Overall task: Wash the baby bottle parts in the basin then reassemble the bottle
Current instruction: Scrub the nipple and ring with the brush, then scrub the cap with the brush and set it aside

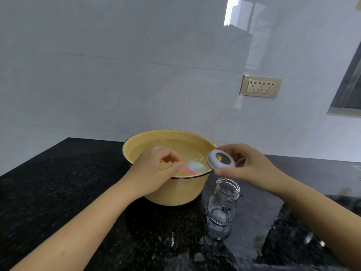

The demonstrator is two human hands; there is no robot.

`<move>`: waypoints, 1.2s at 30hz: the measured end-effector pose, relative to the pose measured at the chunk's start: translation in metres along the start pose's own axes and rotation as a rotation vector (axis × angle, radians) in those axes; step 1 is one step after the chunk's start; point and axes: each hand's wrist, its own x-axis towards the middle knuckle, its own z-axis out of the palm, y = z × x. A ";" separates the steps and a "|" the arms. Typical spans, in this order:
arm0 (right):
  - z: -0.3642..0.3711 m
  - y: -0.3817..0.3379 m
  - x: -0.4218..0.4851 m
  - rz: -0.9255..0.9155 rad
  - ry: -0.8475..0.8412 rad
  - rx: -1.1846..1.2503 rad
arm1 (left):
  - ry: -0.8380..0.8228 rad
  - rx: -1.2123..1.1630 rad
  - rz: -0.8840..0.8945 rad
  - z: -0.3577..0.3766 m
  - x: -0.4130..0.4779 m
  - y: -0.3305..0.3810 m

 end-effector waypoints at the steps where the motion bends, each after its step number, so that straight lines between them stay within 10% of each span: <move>1: -0.001 0.004 -0.006 0.005 0.009 -0.013 | -0.003 0.008 0.011 0.000 -0.003 0.000; 24: 0.003 0.039 -0.020 0.117 -0.141 -0.290 | -0.056 0.038 0.095 0.005 -0.015 0.006; 32: 0.018 -0.002 0.006 -0.026 0.205 -0.115 | -0.032 0.025 0.058 0.001 -0.007 0.001; 36: 0.038 -0.023 0.035 -0.029 0.028 -0.187 | 0.038 0.025 0.004 -0.008 -0.002 -0.003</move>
